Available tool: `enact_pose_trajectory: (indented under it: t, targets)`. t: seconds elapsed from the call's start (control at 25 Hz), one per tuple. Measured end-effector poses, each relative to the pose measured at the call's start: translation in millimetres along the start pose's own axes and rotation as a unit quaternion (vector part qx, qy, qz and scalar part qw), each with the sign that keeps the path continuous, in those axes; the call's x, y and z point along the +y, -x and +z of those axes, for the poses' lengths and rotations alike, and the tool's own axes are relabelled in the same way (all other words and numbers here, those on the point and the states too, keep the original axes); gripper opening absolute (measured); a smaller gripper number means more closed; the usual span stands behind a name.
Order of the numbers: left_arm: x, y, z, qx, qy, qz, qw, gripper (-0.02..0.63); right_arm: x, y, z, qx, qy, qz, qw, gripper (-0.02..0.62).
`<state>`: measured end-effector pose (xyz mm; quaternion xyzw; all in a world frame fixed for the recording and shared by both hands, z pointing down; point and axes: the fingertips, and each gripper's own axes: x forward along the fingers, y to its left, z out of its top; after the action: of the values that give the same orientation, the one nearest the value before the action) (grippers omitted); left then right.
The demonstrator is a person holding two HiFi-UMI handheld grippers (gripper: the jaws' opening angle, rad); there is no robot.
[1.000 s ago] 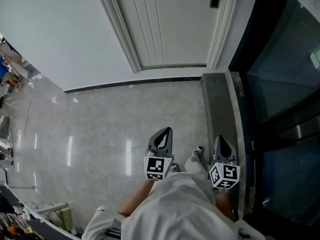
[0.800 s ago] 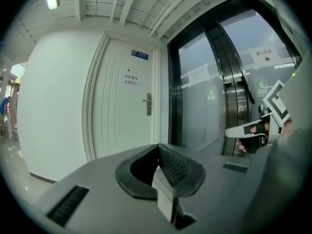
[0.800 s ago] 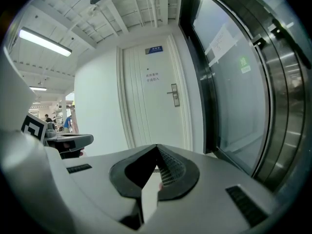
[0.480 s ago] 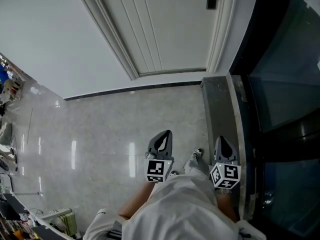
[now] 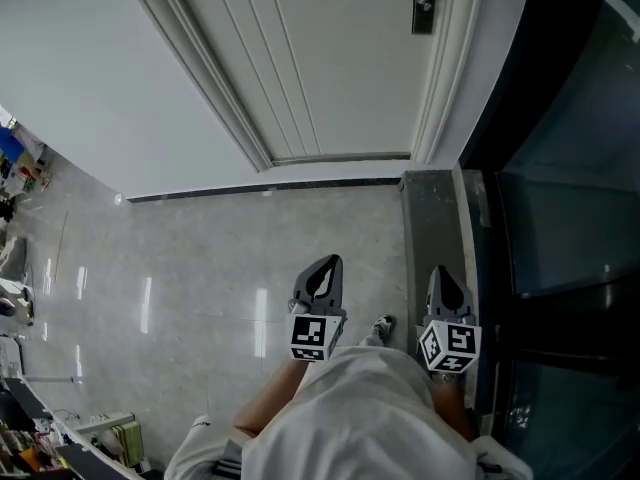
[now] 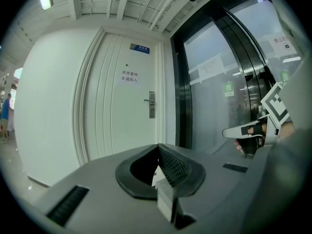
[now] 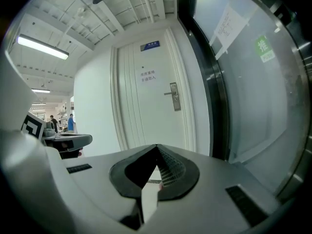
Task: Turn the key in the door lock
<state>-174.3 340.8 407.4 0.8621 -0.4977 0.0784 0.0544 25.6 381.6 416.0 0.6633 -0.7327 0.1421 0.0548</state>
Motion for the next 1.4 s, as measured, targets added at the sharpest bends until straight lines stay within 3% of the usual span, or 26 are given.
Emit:
enact_pose_trajectory:
  t: [0.32,0.56,0.76,1.4]
  targets:
    - [-17,-47,9,-0.006,0.002,0.014,0.9999,0.009,-49,-35,8,0.006,0.002,0.005,1.000,0.000]
    - [5,-61,20,-0.011,0.002,0.041,0.9991,0.009,-43,-60,14,0.013,0.008,0.028,0.999,0.000]
    - [20,-88,6,0.007,0.011,0.039,0.9991,0.009,-41,-84,8,0.027,0.007,0.028,0.999,0.000]
    - [76,-254,43,-0.014,0.016,-0.026,0.9994,0.009,-95,-205,76,0.003,0.016,-0.062,0.998,0.000]
